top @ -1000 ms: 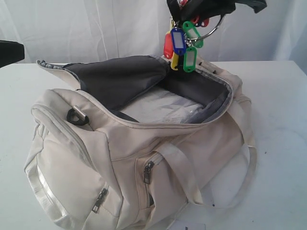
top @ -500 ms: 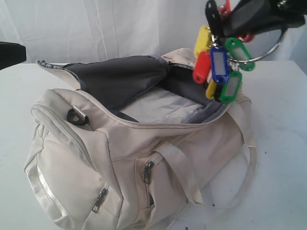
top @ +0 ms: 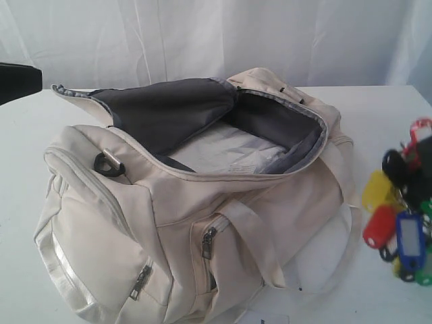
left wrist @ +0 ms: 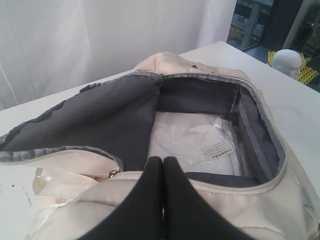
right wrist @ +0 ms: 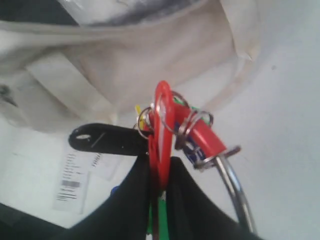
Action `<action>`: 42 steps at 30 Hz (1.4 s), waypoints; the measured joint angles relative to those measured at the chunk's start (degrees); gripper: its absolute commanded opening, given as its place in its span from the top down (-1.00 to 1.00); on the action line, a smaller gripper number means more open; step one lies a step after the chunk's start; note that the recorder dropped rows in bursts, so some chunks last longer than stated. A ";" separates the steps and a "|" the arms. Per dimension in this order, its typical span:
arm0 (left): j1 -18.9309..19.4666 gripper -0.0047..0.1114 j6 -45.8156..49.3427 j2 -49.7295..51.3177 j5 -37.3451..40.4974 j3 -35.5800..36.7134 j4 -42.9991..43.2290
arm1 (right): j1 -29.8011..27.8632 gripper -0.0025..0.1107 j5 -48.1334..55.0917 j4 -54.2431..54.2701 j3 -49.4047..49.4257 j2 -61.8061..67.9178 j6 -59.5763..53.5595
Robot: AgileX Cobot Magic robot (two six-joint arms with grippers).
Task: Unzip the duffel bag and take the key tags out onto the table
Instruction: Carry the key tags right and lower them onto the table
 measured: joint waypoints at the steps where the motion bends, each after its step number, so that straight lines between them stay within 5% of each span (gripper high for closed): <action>1: 0.00 0.92 0.00 0.00 0.30 0.00 -0.10 | 0.00 0.96 -1.03 -1.99 2.56 0.00 0.47; 12: 0.00 0.92 0.00 0.00 0.63 0.00 -0.20 | -0.13 0.96 -23.57 -1.38 19.26 5.53 1.54; 32: 0.00 0.92 0.00 0.00 0.63 0.00 -0.54 | -0.13 0.92 -39.46 9.60 21.02 30.70 0.94; 35: 0.00 0.92 0.00 0.00 0.63 0.00 -0.91 | -0.13 0.73 -39.90 10.51 21.02 31.40 0.31; 42: 0.00 0.92 0.00 0.00 0.63 0.00 -1.39 | -0.13 -0.17 -37.16 12.35 18.25 31.49 -2.18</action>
